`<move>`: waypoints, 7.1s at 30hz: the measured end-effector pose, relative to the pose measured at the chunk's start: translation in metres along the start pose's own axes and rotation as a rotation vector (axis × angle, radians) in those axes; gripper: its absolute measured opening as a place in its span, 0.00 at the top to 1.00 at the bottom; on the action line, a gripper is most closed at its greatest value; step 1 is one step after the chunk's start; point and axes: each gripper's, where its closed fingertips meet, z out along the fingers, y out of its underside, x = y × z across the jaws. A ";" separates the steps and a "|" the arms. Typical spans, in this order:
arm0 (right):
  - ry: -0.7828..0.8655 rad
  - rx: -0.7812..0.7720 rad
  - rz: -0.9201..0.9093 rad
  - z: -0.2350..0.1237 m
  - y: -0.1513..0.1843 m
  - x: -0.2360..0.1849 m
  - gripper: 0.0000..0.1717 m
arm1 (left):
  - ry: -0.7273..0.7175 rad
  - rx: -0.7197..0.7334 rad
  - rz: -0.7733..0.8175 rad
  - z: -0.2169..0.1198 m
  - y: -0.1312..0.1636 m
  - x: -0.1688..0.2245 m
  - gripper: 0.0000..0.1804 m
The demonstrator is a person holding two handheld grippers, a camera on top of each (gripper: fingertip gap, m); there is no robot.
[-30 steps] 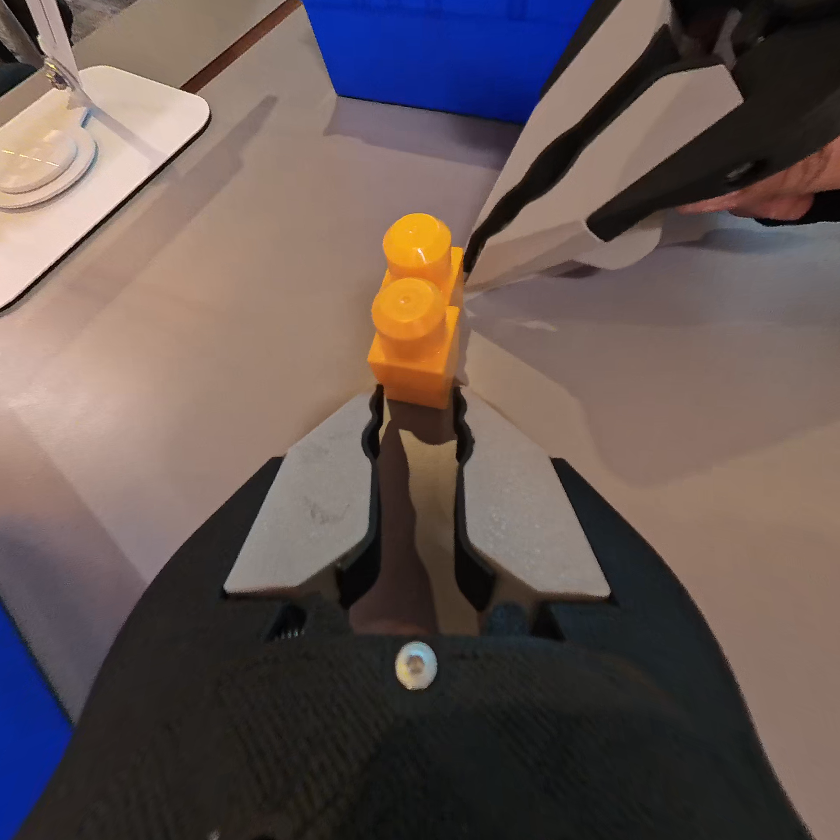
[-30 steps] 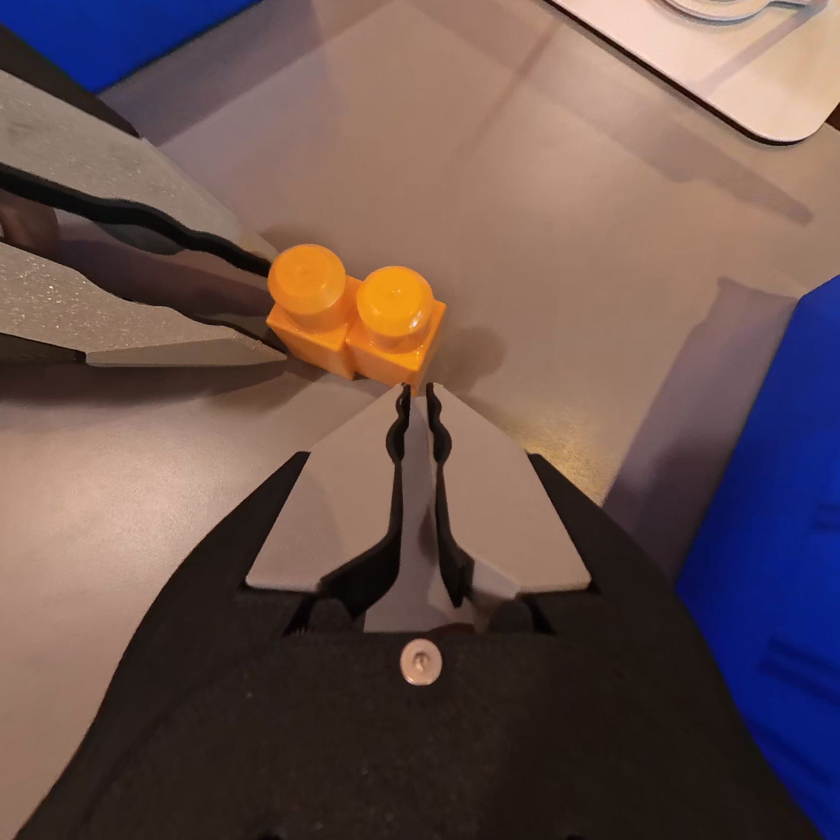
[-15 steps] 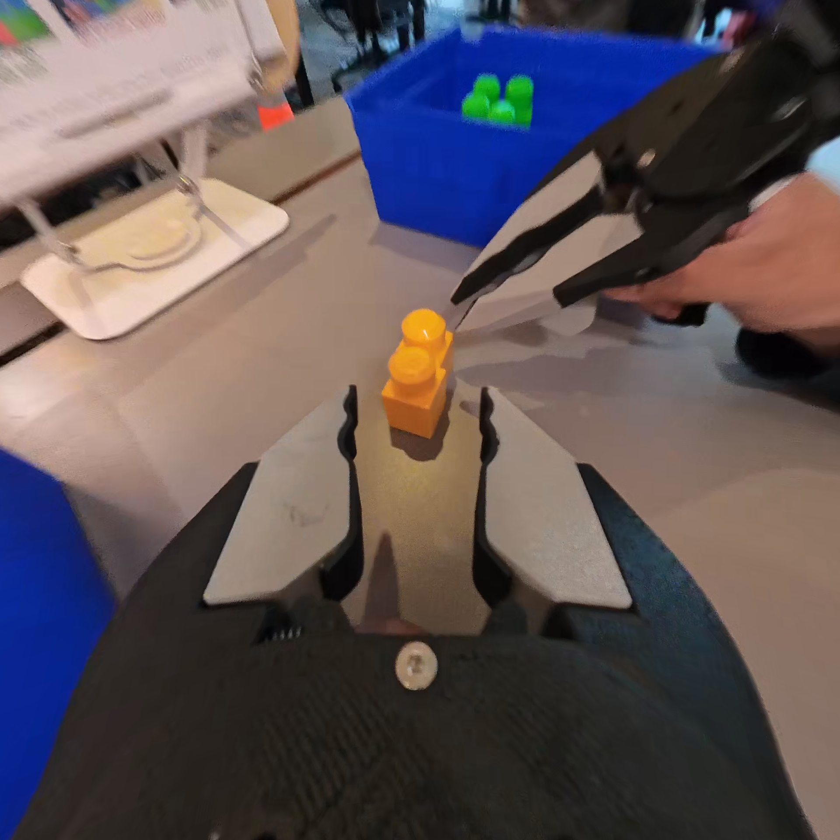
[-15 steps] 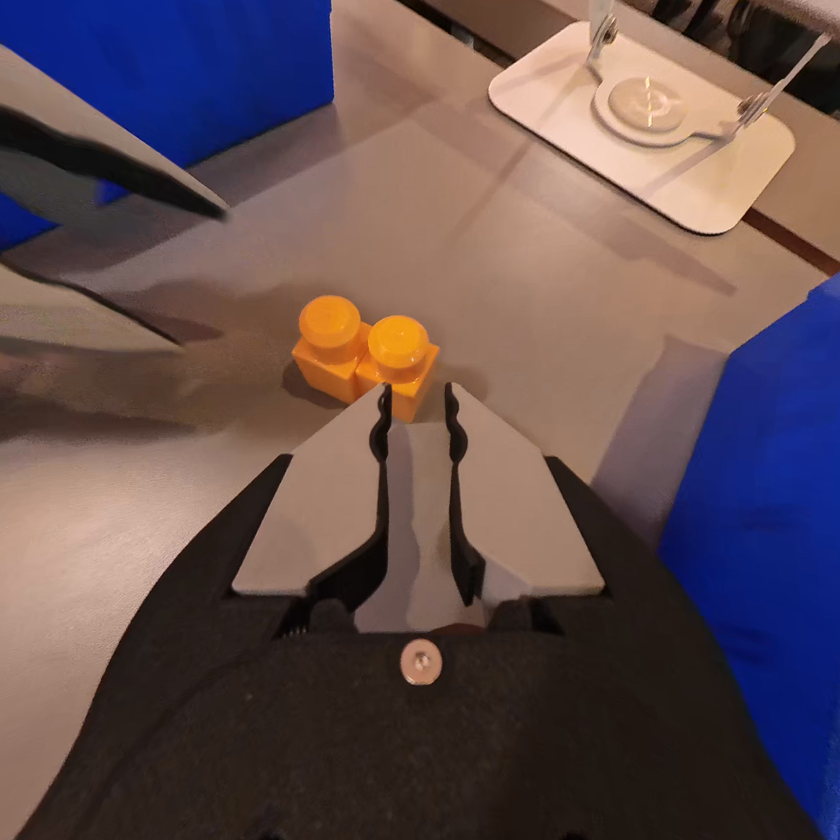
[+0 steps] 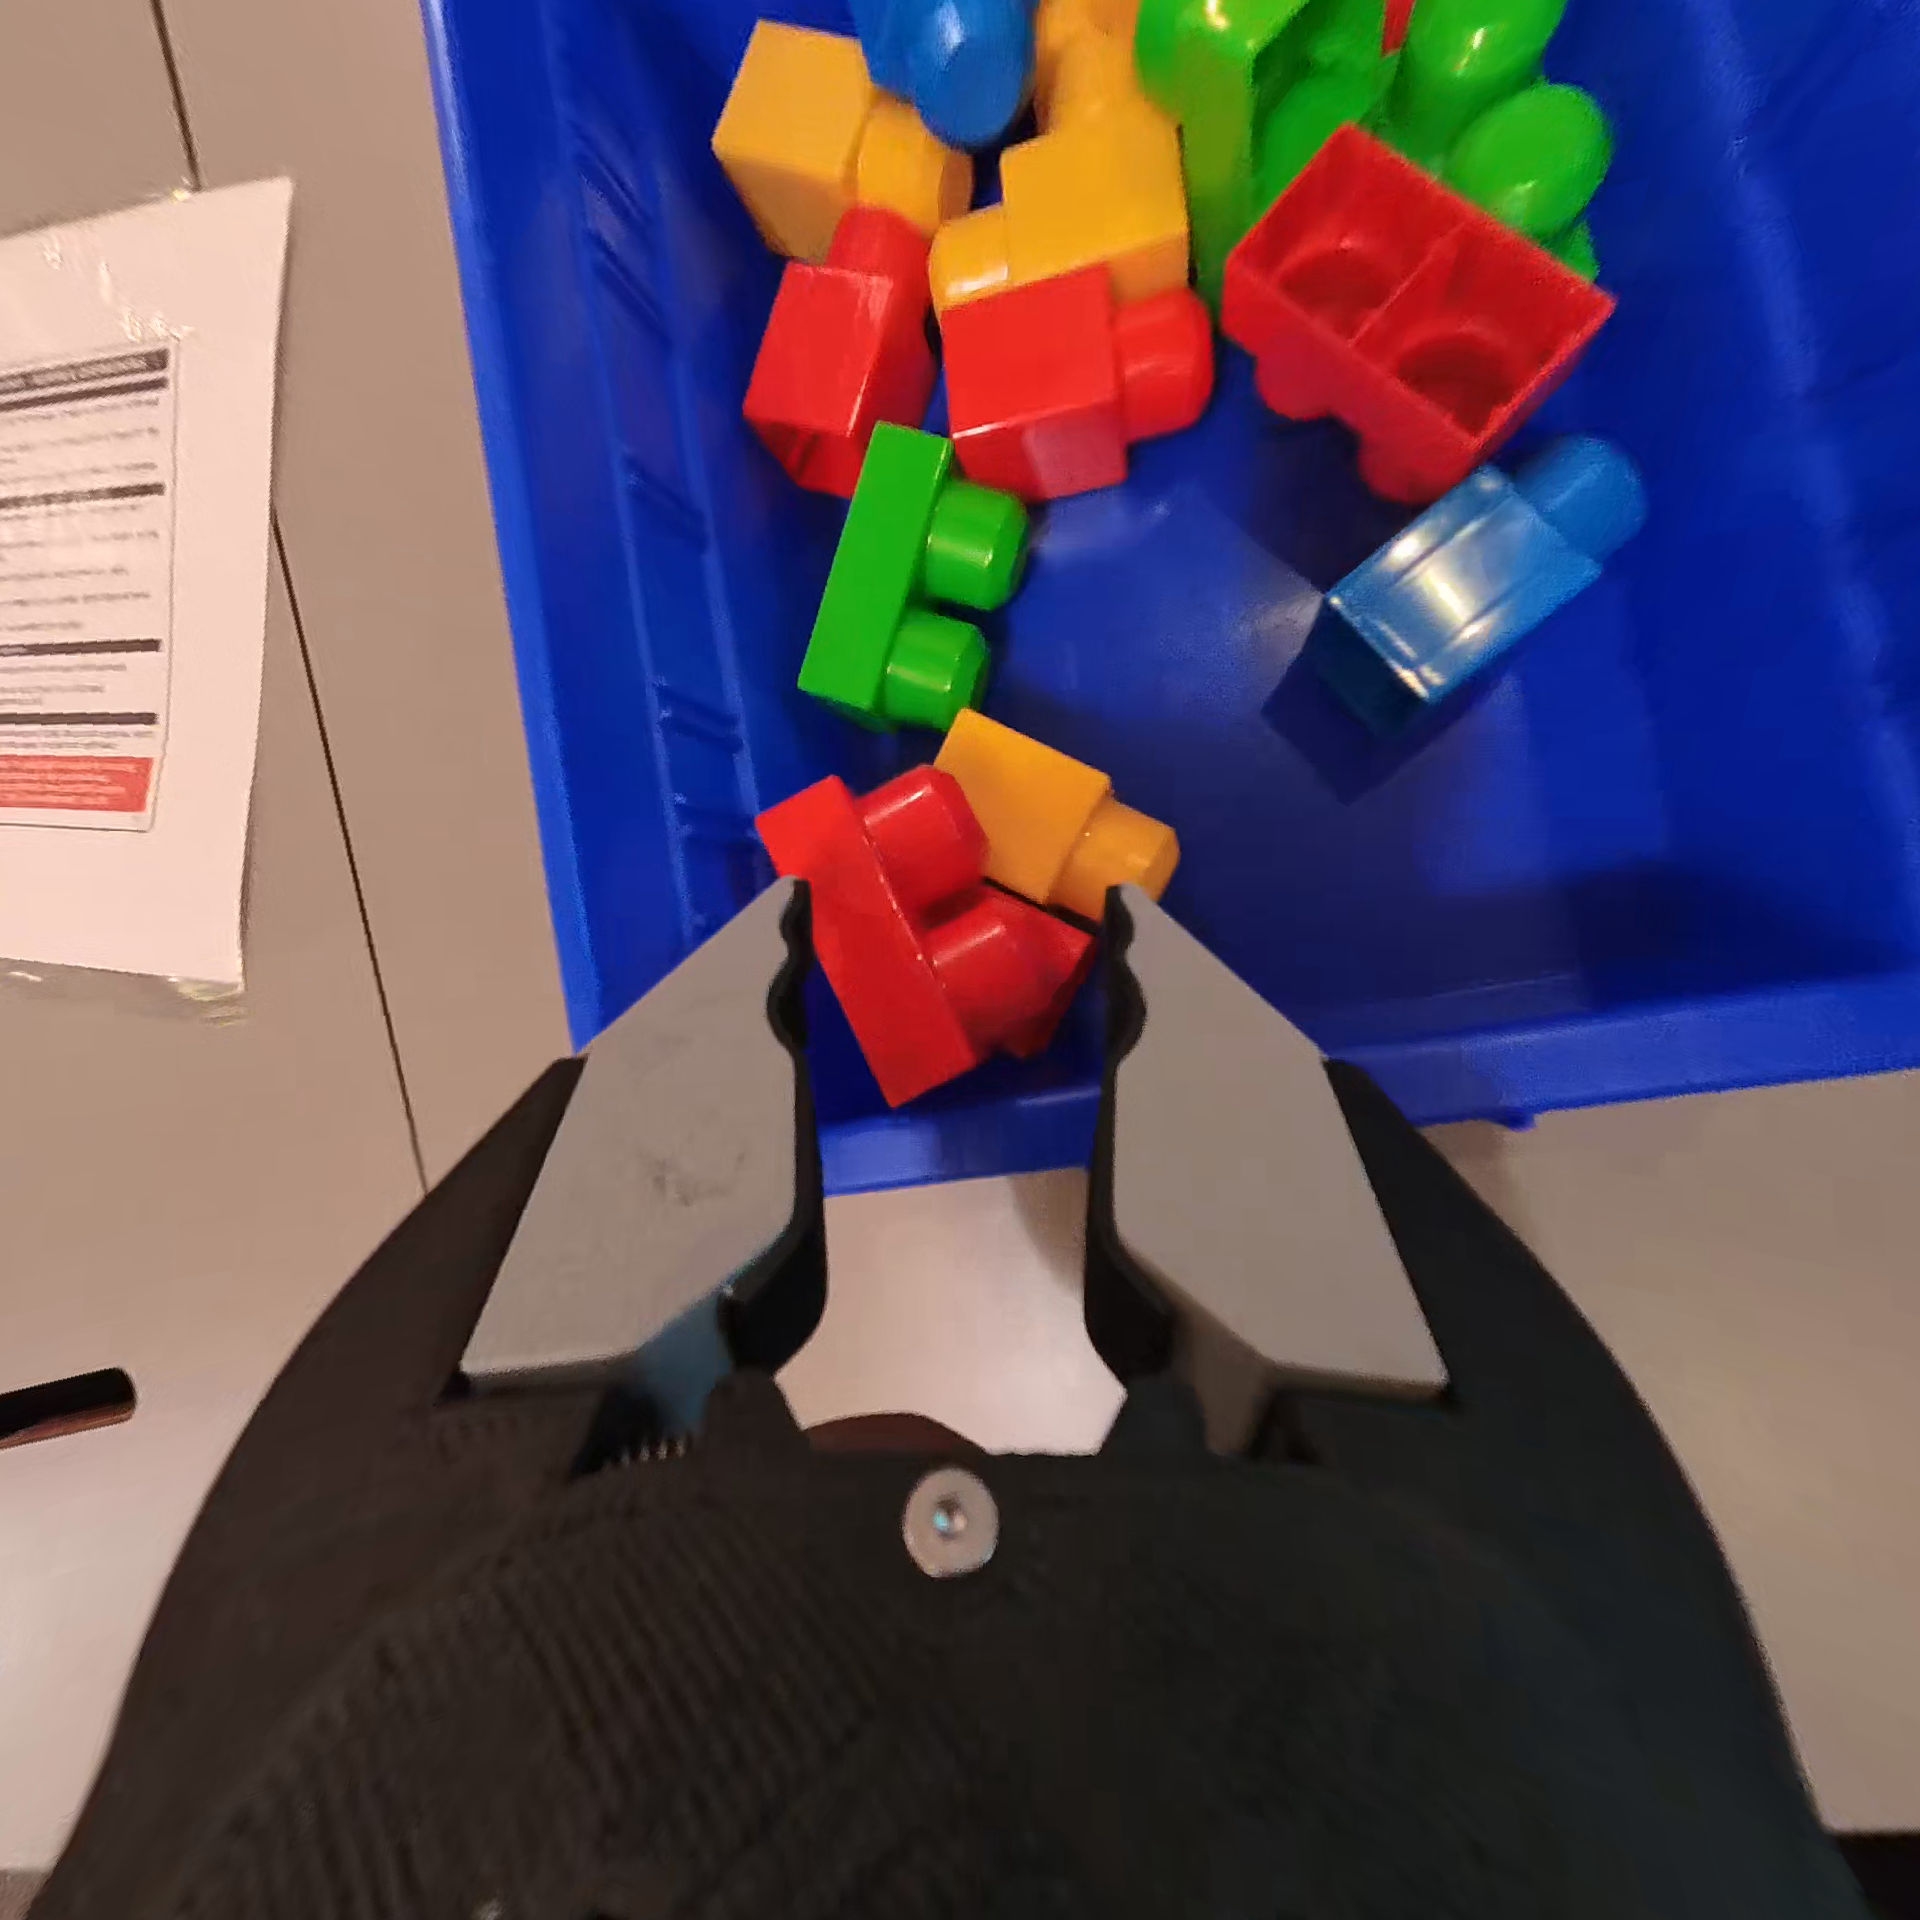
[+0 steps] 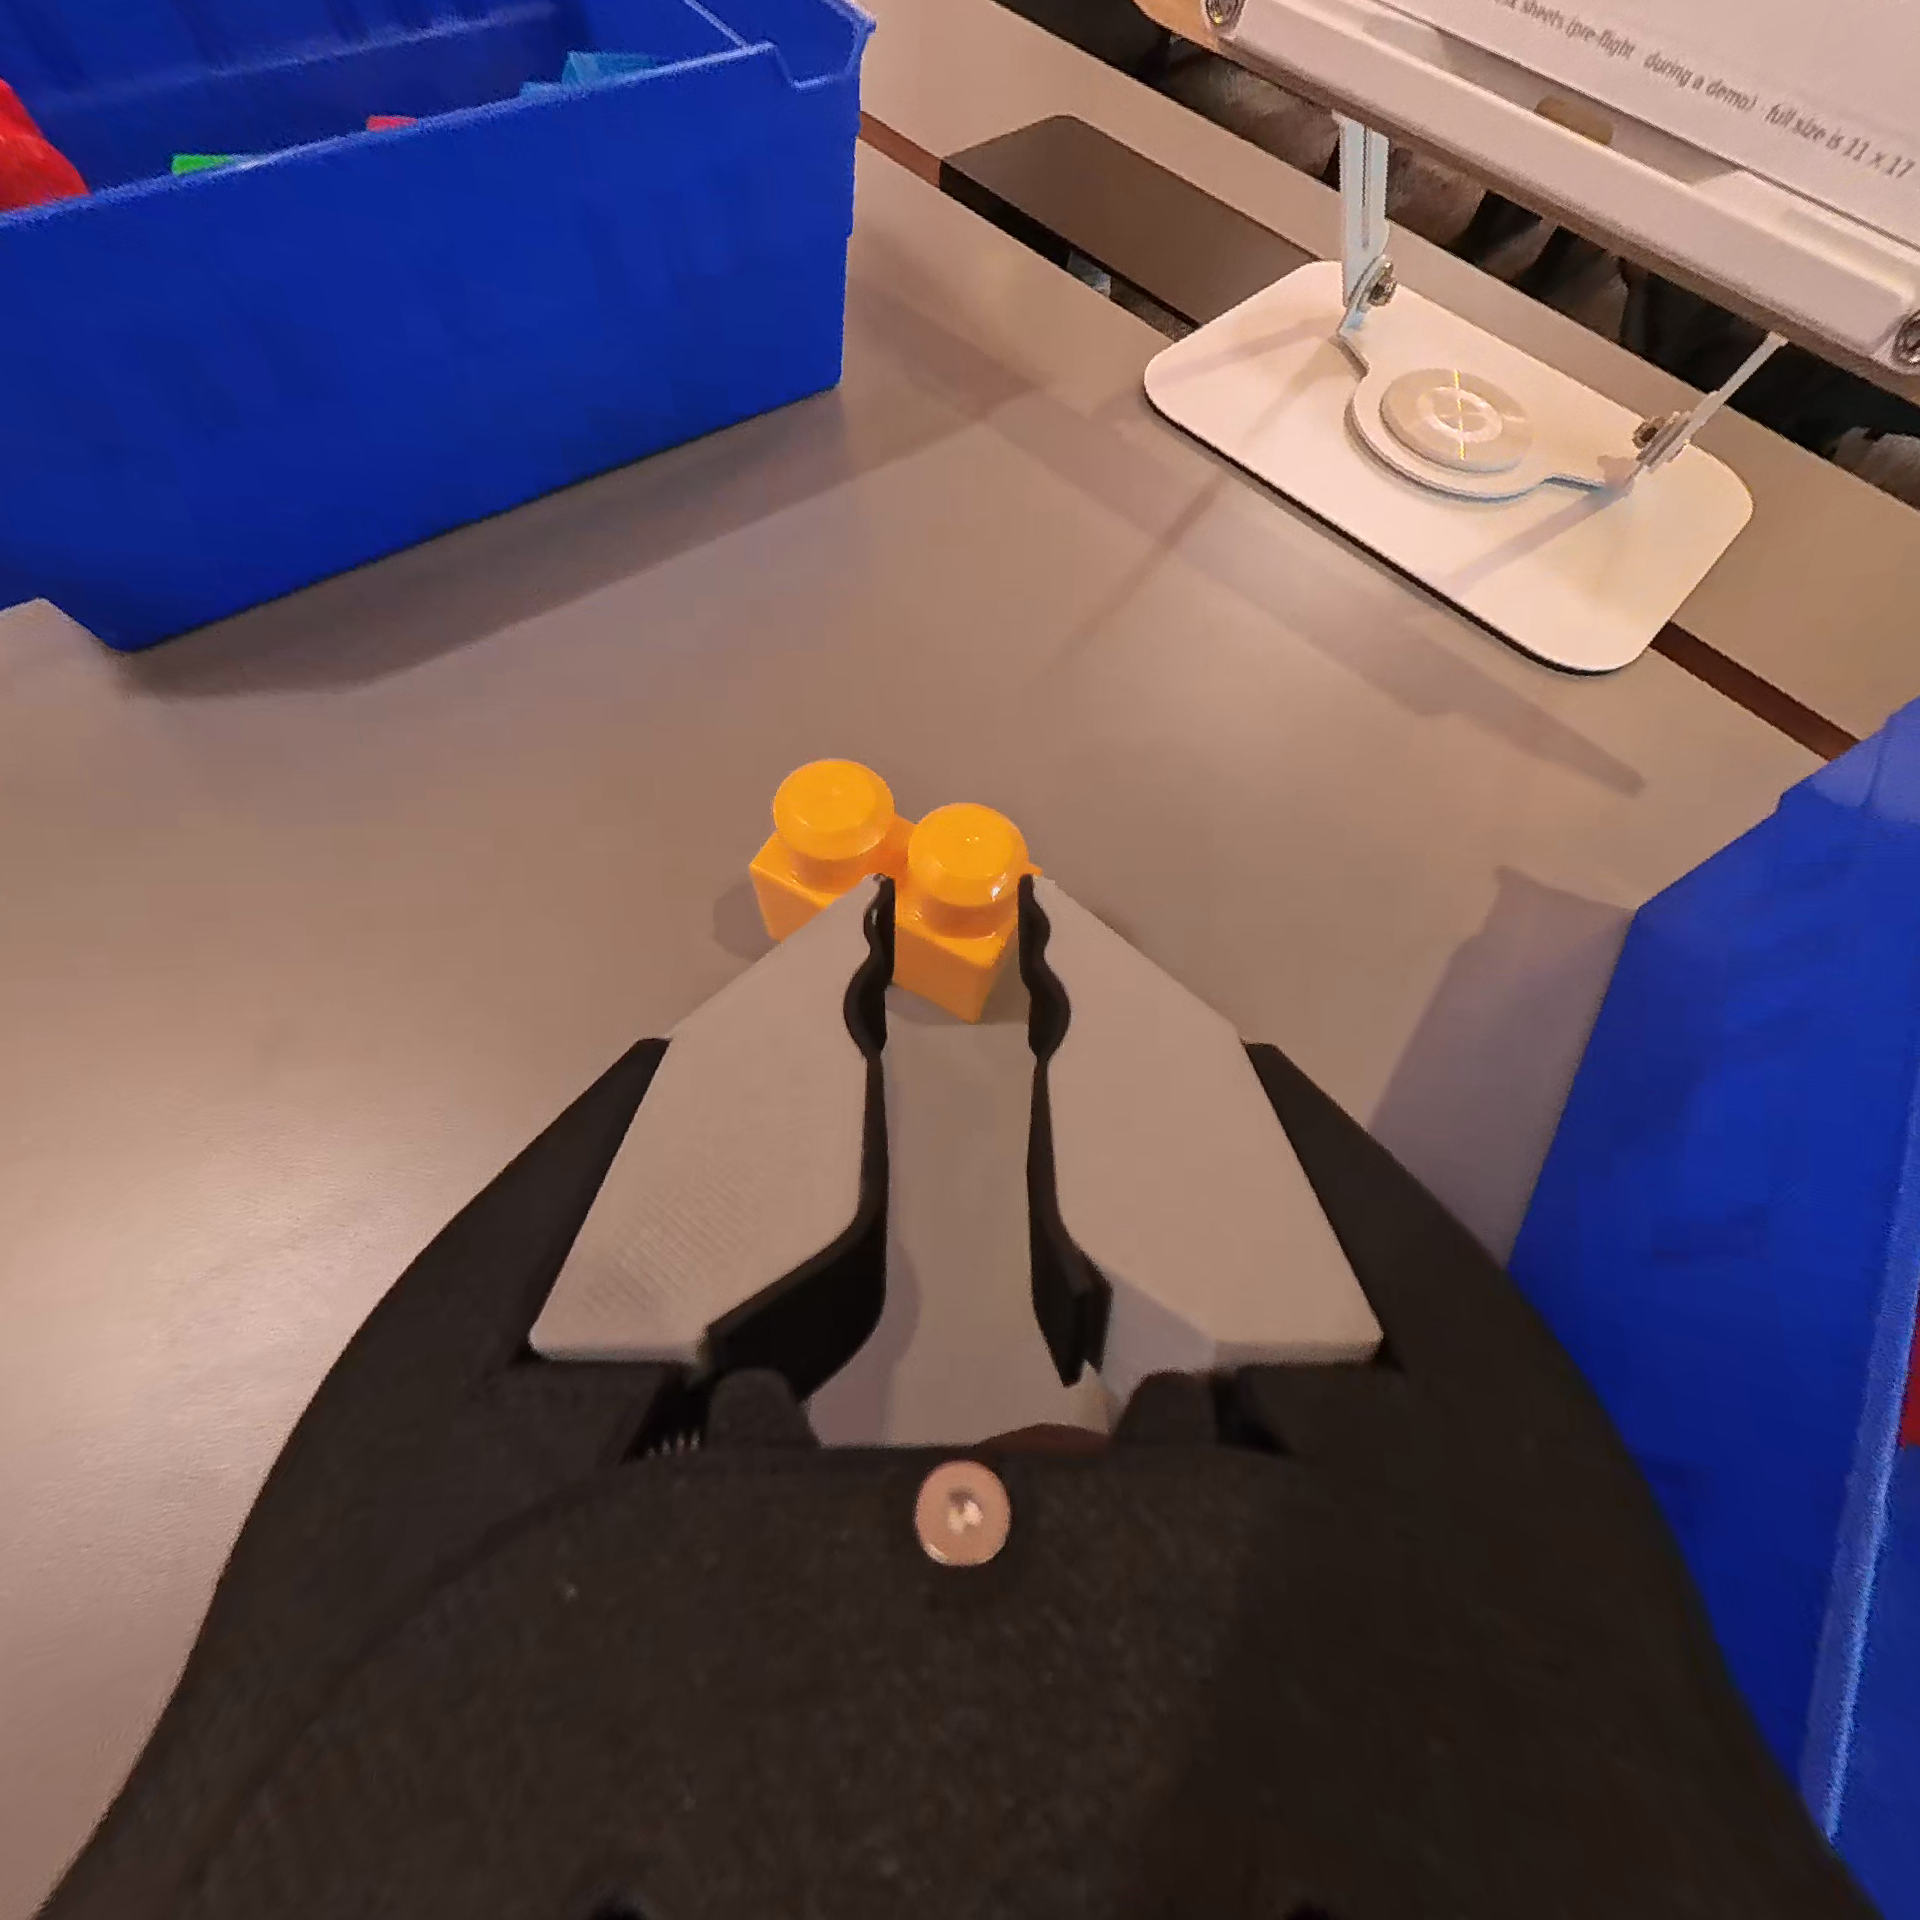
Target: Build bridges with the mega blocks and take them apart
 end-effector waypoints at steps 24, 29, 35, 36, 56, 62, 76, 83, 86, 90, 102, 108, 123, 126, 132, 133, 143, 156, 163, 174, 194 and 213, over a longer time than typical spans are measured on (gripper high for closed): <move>-0.033 0.015 -0.045 -0.003 -0.005 -0.012 0.88 | -0.066 -0.153 0.096 0.028 0.004 -0.018 0.69; -0.038 0.014 -0.043 -0.003 -0.004 -0.013 0.88 | -0.111 -0.226 0.168 0.033 0.012 -0.021 0.83; -0.038 0.007 -0.049 -0.002 -0.003 -0.013 0.88 | -0.150 -0.163 0.186 0.027 0.001 -0.022 0.83; -0.038 0.006 -0.050 -0.002 -0.003 -0.013 0.88 | -0.157 -0.150 0.185 0.023 -0.002 -0.023 0.83; -0.504 0.369 -0.030 -0.046 -0.056 -0.081 0.79 | 0.829 0.459 0.331 -0.104 -0.131 0.241 0.84; -0.572 0.376 -0.078 -0.050 -0.054 -0.094 0.74 | 1.048 0.471 0.344 -0.107 -0.141 0.297 0.84; -0.530 0.304 -0.072 -0.043 -0.046 -0.083 0.80 | 1.076 0.530 0.269 -0.096 -0.155 0.298 0.82; -0.278 0.258 -0.004 -0.029 -0.041 -0.037 0.80 | 0.843 0.628 0.182 -0.080 -0.172 0.262 0.79; -0.129 0.283 0.039 -0.032 -0.044 -0.009 0.80 | 0.800 0.584 0.231 -0.060 -0.159 0.270 0.72; -0.114 0.340 0.105 -0.042 -0.050 0.003 0.80 | 0.761 0.458 0.315 -0.011 -0.142 0.297 0.66; -0.212 0.369 0.196 -0.045 -0.053 0.002 0.80 | 0.740 0.348 0.393 0.054 -0.151 0.330 0.71; -0.308 0.341 0.203 -0.040 -0.051 -0.012 0.80 | 0.739 0.347 0.481 0.054 -0.138 0.331 0.81; -0.583 0.154 0.062 -0.023 -0.021 -0.067 0.80 | 1.169 0.377 0.415 -0.013 -0.101 0.333 0.81; -0.596 0.122 0.060 -0.019 -0.015 -0.071 0.80 | 1.139 0.358 0.451 -0.008 -0.097 0.337 0.81; -0.574 0.061 0.040 -0.015 -0.004 -0.065 0.80 | 1.074 0.341 0.496 0.000 -0.094 0.337 0.81; -0.575 0.052 0.035 -0.014 -0.002 -0.066 0.80 | 1.074 0.343 0.489 0.000 -0.095 0.335 0.81; -0.626 0.014 0.056 -0.008 0.008 -0.071 0.80 | 1.034 0.301 0.533 0.008 -0.087 0.337 0.81; -0.621 -0.003 -0.029 -0.004 0.014 -0.083 0.82 | 1.012 0.274 0.577 0.009 -0.082 0.344 0.81; -0.625 -0.029 -0.046 -0.001 0.019 -0.085 0.82 | 1.028 0.278 0.569 0.007 -0.083 0.351 0.81; -0.571 -0.250 -0.353 -0.014 0.038 -0.078 0.82 | 1.017 0.319 0.645 0.004 -0.084 0.365 0.81; -0.616 -0.425 -0.340 -0.013 0.036 -0.081 0.82 | 1.018 0.313 0.650 0.004 -0.083 0.364 0.81; -0.618 -0.251 -0.193 -0.017 0.017 -0.078 0.84 | 1.031 0.306 0.632 0.005 -0.084 0.364 0.81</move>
